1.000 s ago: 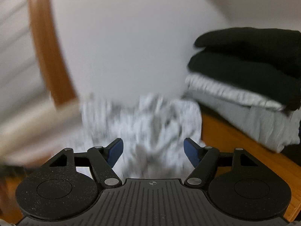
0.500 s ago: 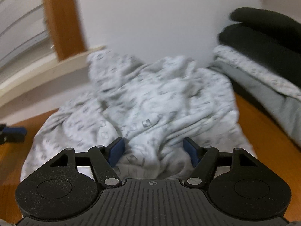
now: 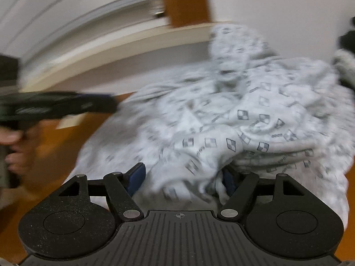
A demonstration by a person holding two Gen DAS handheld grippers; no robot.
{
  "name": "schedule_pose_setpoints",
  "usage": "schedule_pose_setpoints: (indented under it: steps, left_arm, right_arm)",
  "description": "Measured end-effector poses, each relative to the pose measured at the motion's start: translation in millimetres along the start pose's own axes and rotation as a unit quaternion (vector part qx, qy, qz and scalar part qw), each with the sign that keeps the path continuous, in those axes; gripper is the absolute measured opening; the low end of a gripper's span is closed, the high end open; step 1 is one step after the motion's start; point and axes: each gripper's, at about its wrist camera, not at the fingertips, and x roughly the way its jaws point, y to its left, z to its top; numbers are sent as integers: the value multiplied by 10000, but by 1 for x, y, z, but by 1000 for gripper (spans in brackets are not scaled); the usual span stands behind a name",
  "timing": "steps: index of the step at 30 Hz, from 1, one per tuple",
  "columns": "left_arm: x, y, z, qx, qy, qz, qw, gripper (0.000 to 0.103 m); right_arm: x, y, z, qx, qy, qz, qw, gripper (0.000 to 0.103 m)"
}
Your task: Fold clothes
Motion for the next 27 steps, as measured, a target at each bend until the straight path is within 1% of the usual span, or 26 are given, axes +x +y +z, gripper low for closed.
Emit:
schedule_pose_setpoints:
  steps: [2, 4, 6, 9, 11, 16, 18, 19, 22, 25, 27]
  left_arm:
    - [-5, 3, 3, -25, -50, -7, 10000, 39]
    - [-9, 6, 4, -18, -80, -11, 10000, 46]
    - [-12, 9, 5, -47, -86, 4, 10000, 47]
    - [-17, 15, 6, -90, -96, 27, 9999, 47]
    - [-19, 19, 7, -118, -103, 41, 9999, 55]
    - [-20, 21, 7, -108, -119, 59, 9999, 56]
    - [-22, 22, 8, -118, -148, 98, 9998, 57]
    - [-23, 23, 8, -123, -163, 117, 9997, 59]
    - [-27, 28, 10, -151, -226, 225, 9994, 61]
    - [-29, 37, 12, -221, -256, 295, 9990, 61]
    - [-29, 42, 12, -279, -252, 329, 9988, 61]
  right_arm:
    - [-8, 8, 4, 197, 74, 408, 9989, 70]
    - [-16, 15, 9, 349, 129, 765, 9964, 70]
    - [-28, 22, 18, 39, -18, 571, 9984, 70]
    - [-34, 16, 33, 13, -104, 266, 9996, 70]
    - [-37, 13, 41, -27, -180, 87, 9998, 70]
    - [-43, 17, 59, -238, -618, -229, 9975, 71]
    - [-34, 23, 69, -451, -709, -369, 9958, 73]
    - [-29, 26, 73, -562, -684, -436, 9951, 75]
    - [-3, 29, 82, -854, -486, -659, 9930, 75]
    - [28, 27, 90, -1049, -165, -881, 9904, 74]
    - [48, 25, 96, -1067, 65, -990, 9893, 74]
